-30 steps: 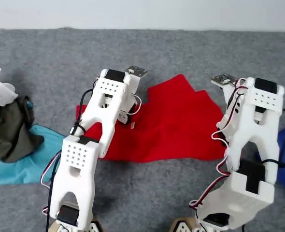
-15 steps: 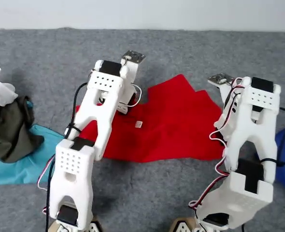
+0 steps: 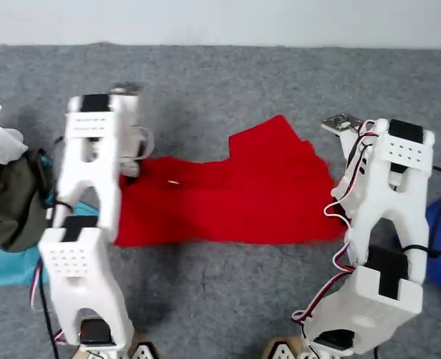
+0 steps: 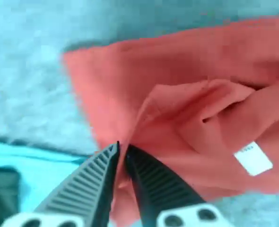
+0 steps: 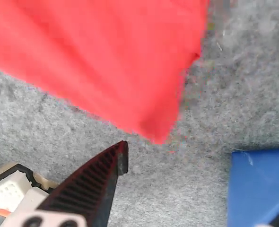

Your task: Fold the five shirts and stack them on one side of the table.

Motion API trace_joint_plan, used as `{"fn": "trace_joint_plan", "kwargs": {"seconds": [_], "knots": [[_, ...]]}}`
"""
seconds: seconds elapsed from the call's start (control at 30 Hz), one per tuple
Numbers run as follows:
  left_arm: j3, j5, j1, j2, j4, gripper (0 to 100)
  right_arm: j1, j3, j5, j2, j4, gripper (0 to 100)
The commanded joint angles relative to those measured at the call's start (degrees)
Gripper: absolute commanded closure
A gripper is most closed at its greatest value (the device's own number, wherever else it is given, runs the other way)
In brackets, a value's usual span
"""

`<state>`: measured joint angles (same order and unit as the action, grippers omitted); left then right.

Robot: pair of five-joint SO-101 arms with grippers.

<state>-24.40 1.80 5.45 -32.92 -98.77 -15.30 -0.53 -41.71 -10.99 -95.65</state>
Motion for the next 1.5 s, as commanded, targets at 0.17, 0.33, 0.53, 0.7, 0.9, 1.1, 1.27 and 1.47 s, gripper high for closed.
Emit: {"fn": "trace_joint_plan", "kwargs": {"seconds": [0.17, 0.33, 0.53, 0.7, 0.9, 1.1, 1.27, 1.47], "knots": [[0.1, -0.5, 7.9, -0.5, -1.1, 98, 0.5, -1.0, 0.4, 0.7, -0.7, 50.1], [0.4, -0.5, 7.8, -2.1, -1.9, 88, 0.5, -1.0, 0.4, 0.7, -0.8, 50.1], [-2.0, -0.9, 7.6, -0.7, -1.9, 79, 0.5, -1.0, 0.4, 0.7, -0.8, 50.1], [-6.3, -1.0, 7.4, 2.2, -1.9, 79, 1.5, -1.0, 0.2, 0.7, -0.8, 50.1], [-7.5, -1.0, 10.2, 7.4, -1.9, 79, 7.2, -2.0, 0.7, 0.7, -0.8, 50.1], [-6.5, -0.6, 16.4, 13.9, -1.9, 79, 11.4, -11.3, 8.0, 0.1, 1.1, 50.1], [2.9, -0.5, 20.0, 22.2, -1.9, 80, 16.2, -18.1, 11.3, -4.5, 7.2, 50.2], [15.5, -0.5, 19.9, 32.4, -1.9, 80, 21.4, -25.8, 11.8, -14.7, 8.0, 50.2]]}}
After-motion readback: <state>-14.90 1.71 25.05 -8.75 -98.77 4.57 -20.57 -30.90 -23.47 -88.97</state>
